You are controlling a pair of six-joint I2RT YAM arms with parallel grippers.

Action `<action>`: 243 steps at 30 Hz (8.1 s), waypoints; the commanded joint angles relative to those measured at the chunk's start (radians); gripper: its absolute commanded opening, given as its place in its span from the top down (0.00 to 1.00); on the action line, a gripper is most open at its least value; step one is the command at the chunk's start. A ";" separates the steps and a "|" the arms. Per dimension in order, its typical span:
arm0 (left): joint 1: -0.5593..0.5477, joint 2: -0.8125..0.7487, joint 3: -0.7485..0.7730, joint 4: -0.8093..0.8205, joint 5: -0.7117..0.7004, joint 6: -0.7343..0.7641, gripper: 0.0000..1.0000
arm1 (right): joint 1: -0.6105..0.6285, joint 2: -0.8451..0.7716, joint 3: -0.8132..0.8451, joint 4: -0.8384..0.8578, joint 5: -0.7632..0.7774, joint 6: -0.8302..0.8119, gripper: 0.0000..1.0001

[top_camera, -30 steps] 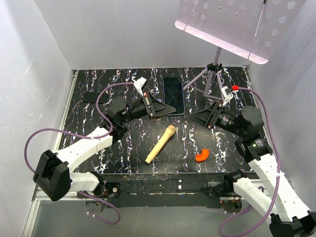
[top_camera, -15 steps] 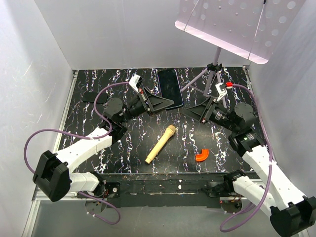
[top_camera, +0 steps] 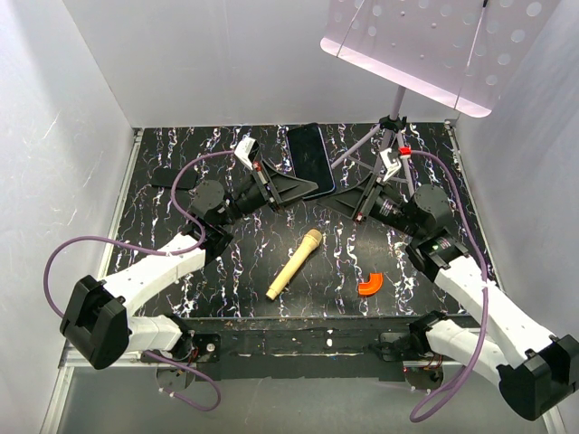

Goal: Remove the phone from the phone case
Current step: Remove the phone case from the phone, then place the phone at the center of the board, then place the phone case on the phone case, then reset both arms

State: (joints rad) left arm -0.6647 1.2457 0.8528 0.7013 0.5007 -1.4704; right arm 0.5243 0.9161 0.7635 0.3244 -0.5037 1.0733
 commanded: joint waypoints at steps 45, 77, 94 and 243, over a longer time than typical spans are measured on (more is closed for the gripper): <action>0.002 -0.322 -0.021 -0.538 -0.473 0.334 1.00 | -0.072 0.113 0.183 -0.692 0.685 -0.260 0.99; 0.853 0.188 -0.227 -0.223 -0.501 0.213 1.00 | -0.056 -0.143 0.105 -0.673 0.343 -0.403 0.99; 0.855 0.463 -0.204 -0.123 -0.565 0.134 1.00 | -0.056 -0.155 0.102 -0.679 0.337 -0.388 0.99; 0.116 -0.601 0.170 -0.827 -0.790 1.292 0.03 | -0.010 -0.609 0.379 -1.082 0.795 -0.677 0.11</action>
State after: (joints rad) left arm -0.5465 0.7170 0.9764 0.0036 -0.1829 -0.5377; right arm 0.5125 0.3702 1.0813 -0.7673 0.2485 0.4706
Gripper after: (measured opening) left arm 0.969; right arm 0.883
